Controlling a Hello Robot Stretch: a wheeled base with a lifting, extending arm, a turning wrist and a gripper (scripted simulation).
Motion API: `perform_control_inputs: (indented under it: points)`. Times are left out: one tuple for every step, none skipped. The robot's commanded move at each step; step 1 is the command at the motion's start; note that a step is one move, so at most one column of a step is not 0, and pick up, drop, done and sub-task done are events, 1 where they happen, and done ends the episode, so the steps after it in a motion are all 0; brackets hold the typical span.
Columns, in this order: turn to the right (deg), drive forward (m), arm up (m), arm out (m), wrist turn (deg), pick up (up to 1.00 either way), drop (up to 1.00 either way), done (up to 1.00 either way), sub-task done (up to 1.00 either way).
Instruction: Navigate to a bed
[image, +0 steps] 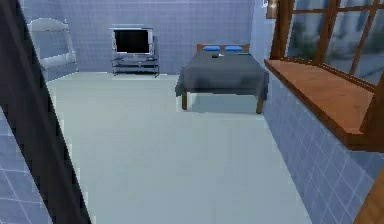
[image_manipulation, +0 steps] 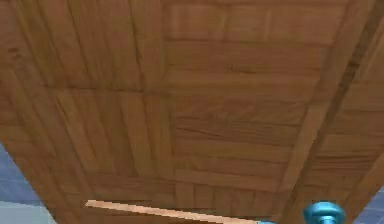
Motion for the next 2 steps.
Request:
perform_control_inputs:
  points:
    - [0.0,1.0,0.0,0.0,0.0,0.0,0.0,0.0,0.0]
    - [3.0,0.0,0.0,0.0,0.0,0.0,0.0,0.0,0.0]
